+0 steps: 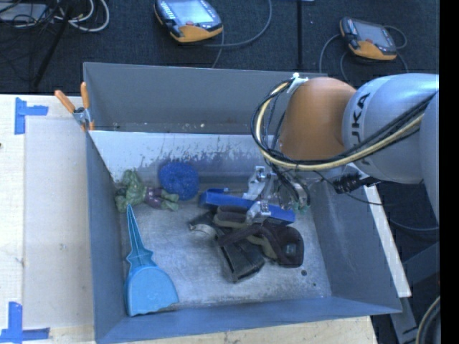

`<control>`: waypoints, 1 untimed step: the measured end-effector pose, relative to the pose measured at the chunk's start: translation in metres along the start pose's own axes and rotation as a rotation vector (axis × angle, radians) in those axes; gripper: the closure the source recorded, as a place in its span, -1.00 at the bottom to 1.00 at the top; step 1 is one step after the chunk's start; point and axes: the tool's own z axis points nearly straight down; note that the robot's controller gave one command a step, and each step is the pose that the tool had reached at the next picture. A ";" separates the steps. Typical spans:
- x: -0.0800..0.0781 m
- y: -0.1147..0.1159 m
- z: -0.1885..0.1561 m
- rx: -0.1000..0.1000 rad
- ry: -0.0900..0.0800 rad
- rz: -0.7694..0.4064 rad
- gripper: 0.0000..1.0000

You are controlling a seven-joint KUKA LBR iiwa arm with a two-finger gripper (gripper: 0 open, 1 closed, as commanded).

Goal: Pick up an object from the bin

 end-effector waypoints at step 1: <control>-0.005 0.007 -0.087 0.000 0.007 0.029 1.00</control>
Offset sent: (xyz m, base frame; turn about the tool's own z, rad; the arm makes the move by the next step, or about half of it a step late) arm 0.0000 0.0000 0.0000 0.0000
